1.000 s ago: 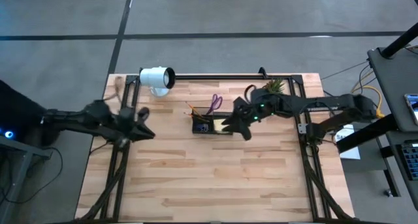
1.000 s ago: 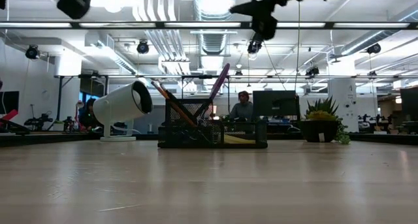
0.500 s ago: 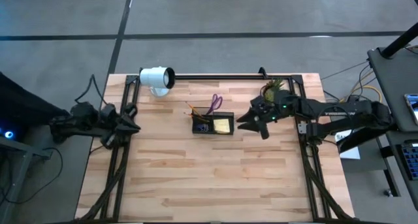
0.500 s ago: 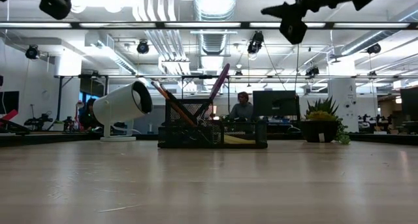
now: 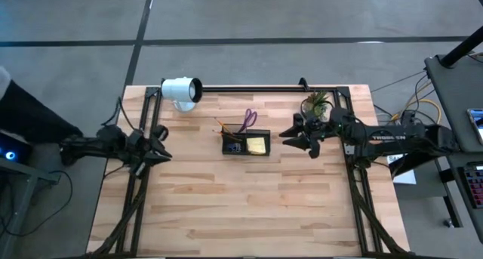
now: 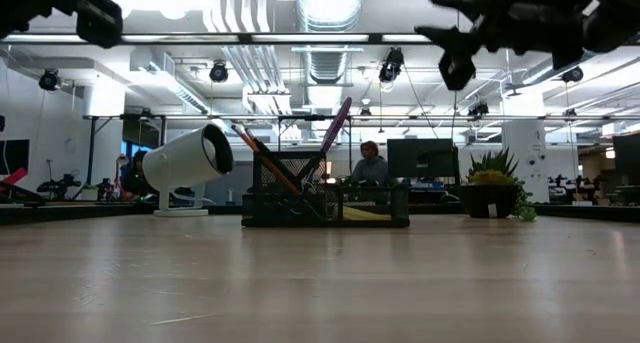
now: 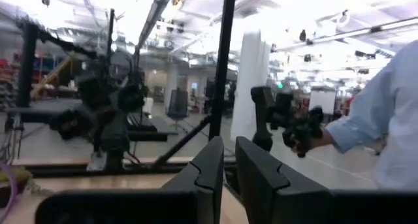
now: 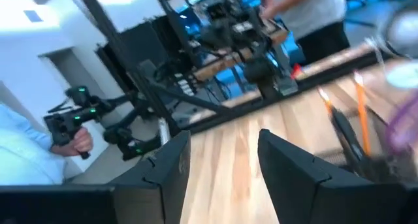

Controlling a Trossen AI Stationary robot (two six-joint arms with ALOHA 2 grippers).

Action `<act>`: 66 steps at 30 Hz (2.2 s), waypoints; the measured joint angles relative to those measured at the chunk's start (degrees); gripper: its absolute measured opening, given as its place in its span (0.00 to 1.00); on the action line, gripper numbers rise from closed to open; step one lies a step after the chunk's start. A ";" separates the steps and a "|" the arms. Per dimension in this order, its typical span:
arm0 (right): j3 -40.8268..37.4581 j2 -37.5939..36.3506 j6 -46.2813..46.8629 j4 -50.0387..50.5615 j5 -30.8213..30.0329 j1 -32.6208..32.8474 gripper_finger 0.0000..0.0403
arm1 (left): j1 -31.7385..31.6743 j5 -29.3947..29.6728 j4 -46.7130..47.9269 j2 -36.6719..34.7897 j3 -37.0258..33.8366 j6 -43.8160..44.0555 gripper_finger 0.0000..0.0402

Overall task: Pick and place office supplies into organizer
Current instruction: Return to Home Position

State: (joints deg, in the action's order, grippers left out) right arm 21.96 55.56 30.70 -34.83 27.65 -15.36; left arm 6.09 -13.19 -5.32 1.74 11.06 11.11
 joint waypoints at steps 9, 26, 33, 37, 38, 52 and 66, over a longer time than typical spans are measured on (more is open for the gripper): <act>-5.97 -1.19 2.04 -4.99 1.57 -2.65 0.41 | -0.13 0.00 -7.15 -0.09 -6.40 2.04 0.07; -15.04 -1.94 2.58 -16.89 1.47 -4.74 0.41 | -0.87 0.11 -13.29 -0.09 -10.63 5.03 0.07; -16.67 -1.94 1.57 -18.60 1.34 -6.27 0.41 | -0.87 0.11 -13.40 -0.11 -10.65 6.46 0.07; -17.66 -1.94 0.63 -19.20 2.40 -7.58 0.41 | -0.87 0.11 -13.62 -0.11 -10.67 6.73 0.07; -18.07 -1.94 0.63 -19.82 3.35 -8.06 0.41 | -0.87 0.11 -13.68 -0.11 -10.67 6.76 0.07; -21.47 -1.94 -1.20 -24.28 13.86 -16.05 0.41 | -0.90 0.20 -13.67 0.00 -10.56 6.72 0.07; -21.46 -1.87 -0.92 -17.84 17.41 -18.66 0.41 | -0.87 0.19 -13.65 0.84 -10.56 6.54 0.07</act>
State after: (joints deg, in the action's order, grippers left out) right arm 0.50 53.69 29.77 -52.67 45.06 -34.02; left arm 5.21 -13.01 -18.97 2.58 0.49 17.65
